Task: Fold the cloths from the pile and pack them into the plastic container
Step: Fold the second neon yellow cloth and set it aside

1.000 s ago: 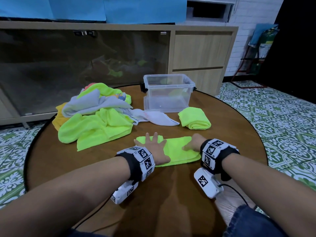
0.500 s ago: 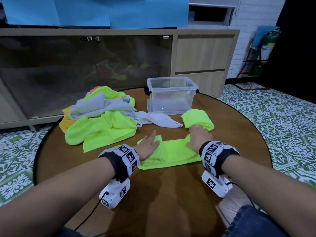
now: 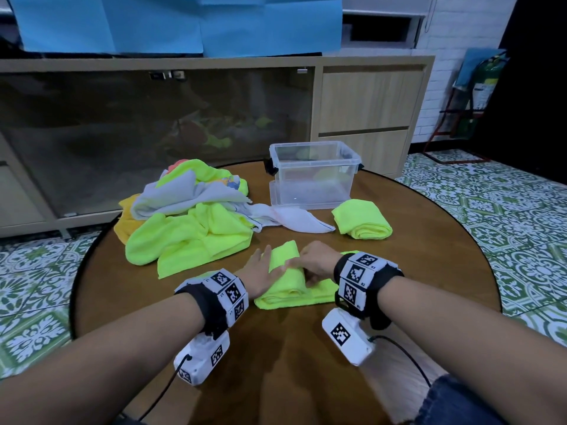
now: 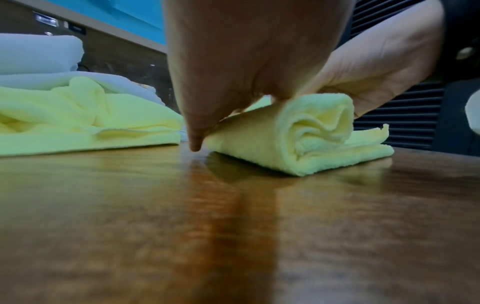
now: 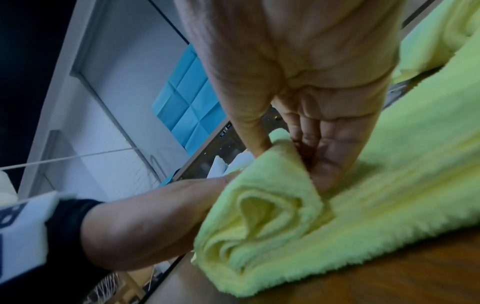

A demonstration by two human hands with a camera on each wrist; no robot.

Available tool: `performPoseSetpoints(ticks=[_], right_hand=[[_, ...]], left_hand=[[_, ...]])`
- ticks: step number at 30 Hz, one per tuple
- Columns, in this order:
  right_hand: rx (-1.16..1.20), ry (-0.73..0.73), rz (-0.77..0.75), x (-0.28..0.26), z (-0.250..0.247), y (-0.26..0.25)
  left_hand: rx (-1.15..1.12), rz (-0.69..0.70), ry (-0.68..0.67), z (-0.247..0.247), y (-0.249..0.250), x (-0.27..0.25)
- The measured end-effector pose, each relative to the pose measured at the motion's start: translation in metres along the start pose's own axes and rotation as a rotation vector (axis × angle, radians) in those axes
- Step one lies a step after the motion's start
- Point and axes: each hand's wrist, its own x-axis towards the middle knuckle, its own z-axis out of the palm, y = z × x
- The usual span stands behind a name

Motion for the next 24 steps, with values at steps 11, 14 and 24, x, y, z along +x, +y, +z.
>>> performPoseSetpoints(ticks=[11,14,24], right_hand=[[0.411,-0.258,0.114,-0.001,0.009,0.006],[0.148,-0.119,0.105,-0.006,0.012,0.003],[0.356,-0.31,0.088,-0.001,0.011,0.007]], left_hand=[[-0.13,0.02,0.03,-0.001,-0.02,-0.003],[0.082,0.036,0.062,-0.001,-0.019,-0.005],[0.195,0.084,0.048,0.003,-0.004,-0.006]])
